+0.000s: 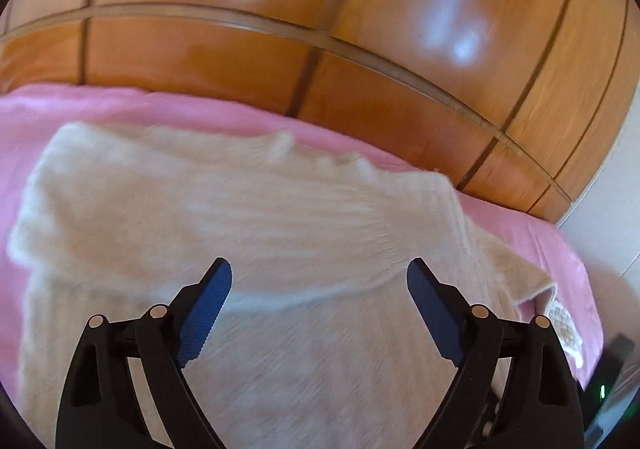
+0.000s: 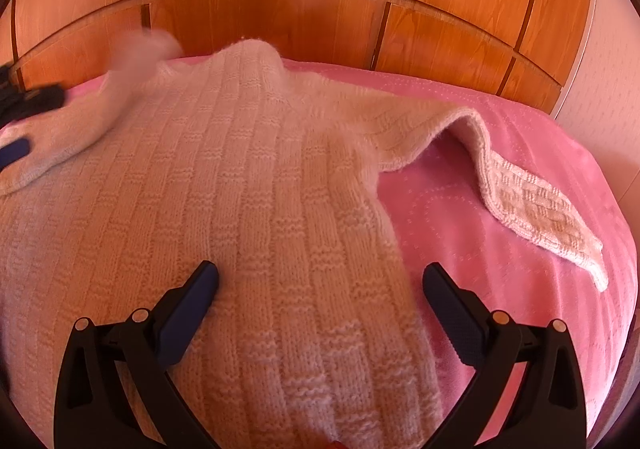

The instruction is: Fold small clothes

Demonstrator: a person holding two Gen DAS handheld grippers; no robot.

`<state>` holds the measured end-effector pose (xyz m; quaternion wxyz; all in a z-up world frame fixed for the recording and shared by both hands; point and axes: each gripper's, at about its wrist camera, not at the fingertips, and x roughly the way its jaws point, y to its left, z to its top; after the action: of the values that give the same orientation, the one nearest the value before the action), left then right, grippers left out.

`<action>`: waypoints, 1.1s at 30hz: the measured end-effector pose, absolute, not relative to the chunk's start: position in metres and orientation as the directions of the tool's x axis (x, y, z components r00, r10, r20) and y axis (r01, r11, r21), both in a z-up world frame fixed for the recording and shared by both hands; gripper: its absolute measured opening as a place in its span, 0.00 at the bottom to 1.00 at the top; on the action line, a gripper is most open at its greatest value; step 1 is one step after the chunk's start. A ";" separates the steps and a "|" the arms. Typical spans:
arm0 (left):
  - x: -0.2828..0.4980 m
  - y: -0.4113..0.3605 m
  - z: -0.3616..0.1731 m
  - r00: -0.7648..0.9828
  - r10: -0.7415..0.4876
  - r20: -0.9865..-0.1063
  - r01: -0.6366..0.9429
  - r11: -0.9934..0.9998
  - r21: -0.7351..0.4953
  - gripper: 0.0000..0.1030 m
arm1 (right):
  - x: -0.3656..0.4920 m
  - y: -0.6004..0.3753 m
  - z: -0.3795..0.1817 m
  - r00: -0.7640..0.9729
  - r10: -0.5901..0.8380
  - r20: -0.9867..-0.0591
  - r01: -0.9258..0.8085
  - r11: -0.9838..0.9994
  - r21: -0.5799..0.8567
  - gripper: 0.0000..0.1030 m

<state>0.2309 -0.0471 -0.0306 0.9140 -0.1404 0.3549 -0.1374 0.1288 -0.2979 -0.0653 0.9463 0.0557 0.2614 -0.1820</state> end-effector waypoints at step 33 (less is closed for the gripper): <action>0.191 0.027 -0.074 0.666 -0.132 -0.734 -0.075 0.967 -0.242 0.96 | 0.016 -0.546 -0.141 0.962 -0.137 -0.236 0.254 0.137 0.957 0.36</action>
<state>0.1915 0.0272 -0.0743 0.9038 -0.1267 0.4086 -0.0159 0.0155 -0.5465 -0.1412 0.7526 0.6439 0.0453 -0.1301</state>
